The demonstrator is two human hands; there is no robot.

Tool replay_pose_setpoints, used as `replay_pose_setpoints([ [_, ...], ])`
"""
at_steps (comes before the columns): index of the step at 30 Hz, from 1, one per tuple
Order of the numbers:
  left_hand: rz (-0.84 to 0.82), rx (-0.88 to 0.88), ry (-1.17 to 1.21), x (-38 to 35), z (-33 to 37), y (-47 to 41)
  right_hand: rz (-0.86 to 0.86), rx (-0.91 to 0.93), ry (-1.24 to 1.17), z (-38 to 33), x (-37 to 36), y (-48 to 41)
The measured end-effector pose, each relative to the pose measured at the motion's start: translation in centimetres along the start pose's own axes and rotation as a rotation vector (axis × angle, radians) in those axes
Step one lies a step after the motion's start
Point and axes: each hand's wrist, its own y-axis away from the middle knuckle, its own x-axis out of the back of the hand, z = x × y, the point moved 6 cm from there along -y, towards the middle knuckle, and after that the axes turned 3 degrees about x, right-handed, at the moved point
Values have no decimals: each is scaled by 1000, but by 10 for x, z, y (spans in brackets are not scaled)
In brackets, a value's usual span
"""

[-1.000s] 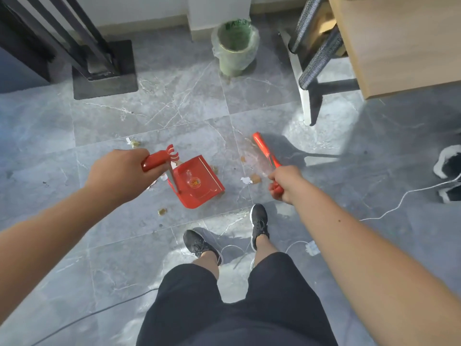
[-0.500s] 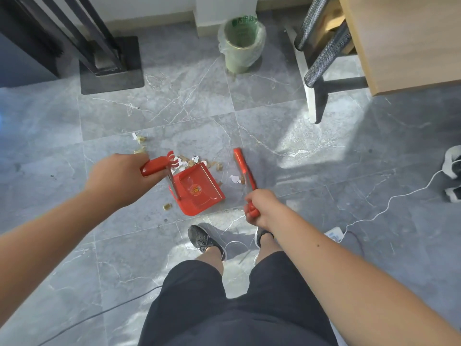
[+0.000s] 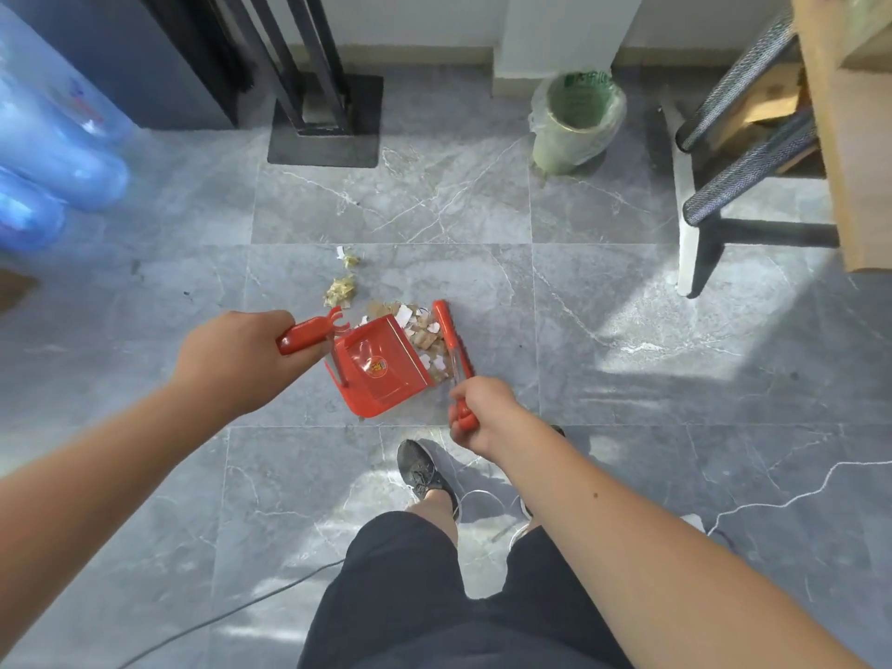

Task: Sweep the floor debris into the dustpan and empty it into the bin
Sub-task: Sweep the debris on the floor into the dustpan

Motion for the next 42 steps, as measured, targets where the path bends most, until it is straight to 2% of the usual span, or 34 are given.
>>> replay_pose_setpoints([
  [7,18,100,18,5,-41,7,41,49,114,-13,-27,3],
  [19,58,302,129,27,-119,-1,-3,265,643,-101,-129,-19],
  [24,105,347,207,29,-148,-4,21,325,824,-141,-183,-67],
  [31,114,422,251,6,-187,-13,69,381,1165,-152,-251,-117],
  [37,105,440,303,-7,-201,-20,-87,336,1351,-140,-255,-129],
  [39,103,445,309,-7,-201,-20,-85,273,1467,-134,-241,-120],
  [42,103,455,281,-3,-200,-20,-62,277,1606,-136,-216,-119],
])
